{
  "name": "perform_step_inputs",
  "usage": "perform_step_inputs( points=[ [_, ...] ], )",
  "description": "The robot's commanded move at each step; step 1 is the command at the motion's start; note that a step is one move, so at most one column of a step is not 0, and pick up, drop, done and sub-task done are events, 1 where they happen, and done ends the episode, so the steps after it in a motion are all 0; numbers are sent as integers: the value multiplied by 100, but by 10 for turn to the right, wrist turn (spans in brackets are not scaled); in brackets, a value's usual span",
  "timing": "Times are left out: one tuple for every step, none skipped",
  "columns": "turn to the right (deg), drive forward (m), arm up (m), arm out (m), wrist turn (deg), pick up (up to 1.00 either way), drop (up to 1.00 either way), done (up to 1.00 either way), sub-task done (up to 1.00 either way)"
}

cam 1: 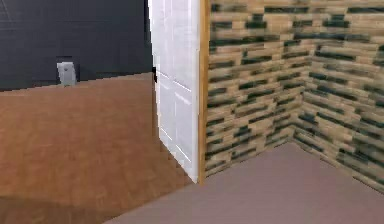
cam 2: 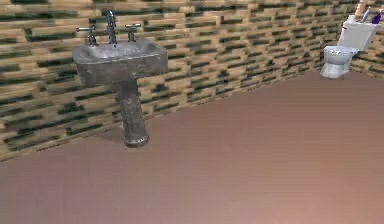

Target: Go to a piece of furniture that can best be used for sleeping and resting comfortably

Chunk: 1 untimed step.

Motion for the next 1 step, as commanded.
perform_step_inputs(
  points=[
    [450,0,0,0,0,0,0,0,0]
  ],
)
